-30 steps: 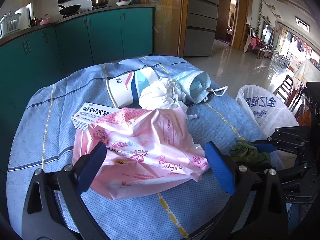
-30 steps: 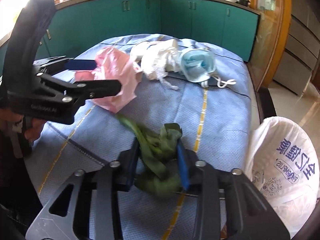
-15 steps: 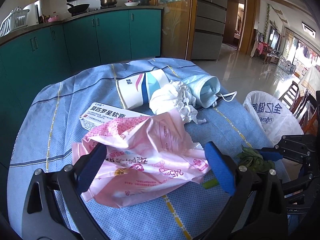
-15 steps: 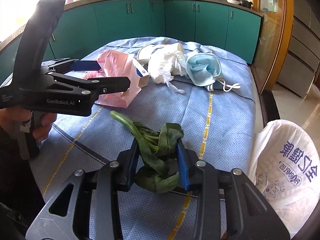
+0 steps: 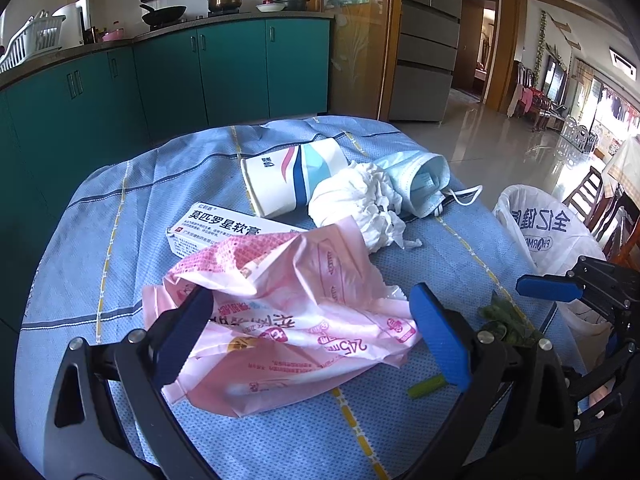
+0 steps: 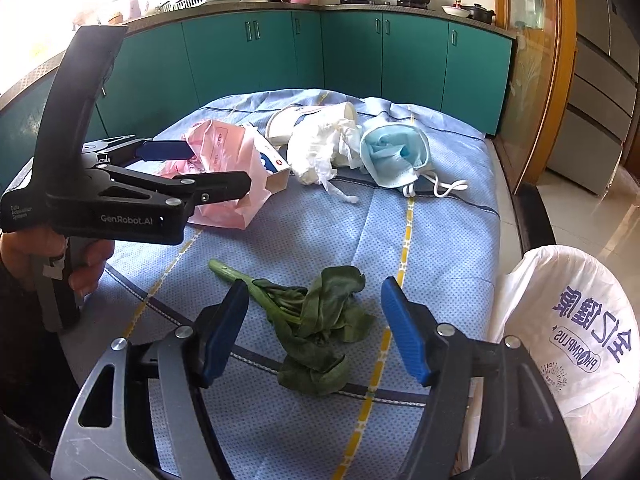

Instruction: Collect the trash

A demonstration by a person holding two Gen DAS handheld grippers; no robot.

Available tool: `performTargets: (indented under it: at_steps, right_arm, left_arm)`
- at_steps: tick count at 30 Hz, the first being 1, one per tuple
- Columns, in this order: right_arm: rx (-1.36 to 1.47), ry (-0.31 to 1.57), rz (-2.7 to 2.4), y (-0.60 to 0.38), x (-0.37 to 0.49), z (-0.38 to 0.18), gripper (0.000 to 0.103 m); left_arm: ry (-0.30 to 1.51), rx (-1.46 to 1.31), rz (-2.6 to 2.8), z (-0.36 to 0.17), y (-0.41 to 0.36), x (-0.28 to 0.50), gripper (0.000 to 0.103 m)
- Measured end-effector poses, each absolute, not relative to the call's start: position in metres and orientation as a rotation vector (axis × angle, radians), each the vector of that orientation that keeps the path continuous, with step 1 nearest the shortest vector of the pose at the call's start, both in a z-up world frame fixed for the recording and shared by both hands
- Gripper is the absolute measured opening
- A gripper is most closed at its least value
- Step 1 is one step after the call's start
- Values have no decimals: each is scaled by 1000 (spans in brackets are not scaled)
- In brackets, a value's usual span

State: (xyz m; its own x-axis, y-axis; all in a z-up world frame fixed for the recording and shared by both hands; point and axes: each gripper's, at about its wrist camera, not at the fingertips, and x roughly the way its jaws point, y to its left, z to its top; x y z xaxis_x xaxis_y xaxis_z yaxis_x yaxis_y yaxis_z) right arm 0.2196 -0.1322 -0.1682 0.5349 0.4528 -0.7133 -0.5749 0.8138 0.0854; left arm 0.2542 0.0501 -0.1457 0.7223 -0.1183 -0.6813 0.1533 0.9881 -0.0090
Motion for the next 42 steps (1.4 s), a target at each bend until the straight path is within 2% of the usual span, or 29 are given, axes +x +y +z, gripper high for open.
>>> performTargets:
  at_steps: [17, 32, 33, 34, 35, 42]
  right_arm:
    - [-199, 781, 594, -129, 215, -164, 68]
    - [-244, 842, 599, -116, 218, -178, 67]
    - [-245, 845, 605, -115, 218, -179, 62]
    - [-245, 852, 609, -114, 218, -180, 52]
    - [-246, 856, 610, -113, 219, -181, 50]
    - [-240, 853, 618, -115, 217, -180, 45]
  left_arm:
    - [752, 60, -148, -148, 47, 254, 98]
    - [773, 36, -152, -151, 50, 258, 99]
    - [774, 36, -152, -151, 49, 257, 99]
    - [773, 36, -152, -151, 50, 258, 99]
    - [772, 36, -152, -151, 50, 258, 99]
    - [779, 49, -165, -152, 47, 257, 99]
